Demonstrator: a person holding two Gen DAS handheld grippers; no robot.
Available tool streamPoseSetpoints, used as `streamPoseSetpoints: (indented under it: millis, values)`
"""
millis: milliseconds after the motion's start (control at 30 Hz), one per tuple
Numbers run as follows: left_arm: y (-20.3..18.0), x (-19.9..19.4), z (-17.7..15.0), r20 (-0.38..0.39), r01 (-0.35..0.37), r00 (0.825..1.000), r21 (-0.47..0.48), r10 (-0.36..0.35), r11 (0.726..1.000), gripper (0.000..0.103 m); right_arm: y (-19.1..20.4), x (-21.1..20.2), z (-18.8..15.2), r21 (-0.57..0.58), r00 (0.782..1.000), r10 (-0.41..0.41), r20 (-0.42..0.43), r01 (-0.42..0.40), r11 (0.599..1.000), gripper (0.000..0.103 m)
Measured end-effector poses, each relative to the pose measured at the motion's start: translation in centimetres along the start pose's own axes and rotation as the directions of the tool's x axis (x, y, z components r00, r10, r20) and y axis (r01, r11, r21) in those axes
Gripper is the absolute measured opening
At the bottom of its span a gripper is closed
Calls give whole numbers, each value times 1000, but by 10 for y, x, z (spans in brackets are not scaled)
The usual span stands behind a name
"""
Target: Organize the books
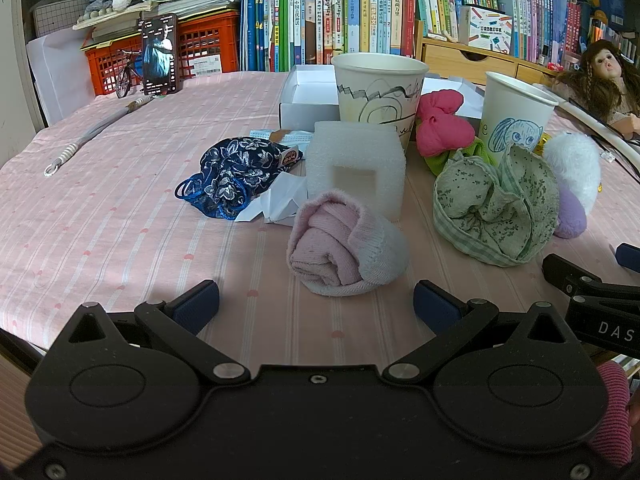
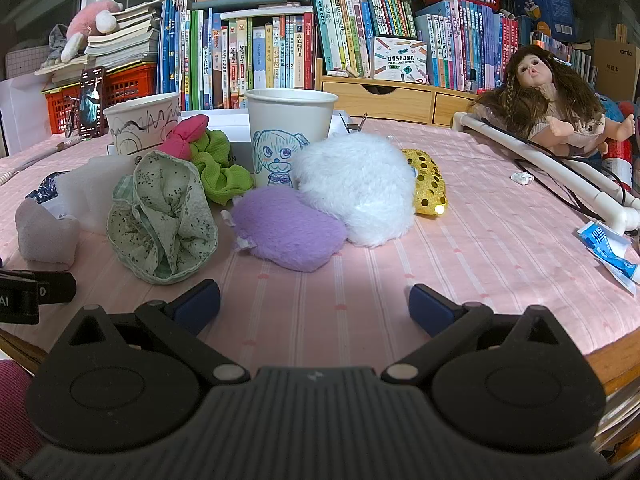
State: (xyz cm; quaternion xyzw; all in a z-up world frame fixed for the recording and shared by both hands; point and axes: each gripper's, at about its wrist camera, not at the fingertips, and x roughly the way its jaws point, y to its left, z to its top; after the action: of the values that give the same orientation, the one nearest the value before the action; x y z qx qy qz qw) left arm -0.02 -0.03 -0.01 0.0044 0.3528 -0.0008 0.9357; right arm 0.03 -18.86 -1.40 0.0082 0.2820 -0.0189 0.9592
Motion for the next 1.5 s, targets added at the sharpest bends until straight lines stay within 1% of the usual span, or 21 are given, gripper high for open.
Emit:
streamPoseSetpoints:
  millis: [1200,1400,1500]
  values:
    - [0,0,0,2,0,1000,3,0,1000,103,0,-1,0,4,1000,-4,3,4,1000,103]
    - [2,4,-1,21,16,1000,14,-16,1000,103,-2,-5,-3,10,1000,-8,24,8,1000,103]
    - [4,-1,-3,38,15,999,10,-15,1000,103,-3,-4,-7,18,998,-12,55,11,1000,103]
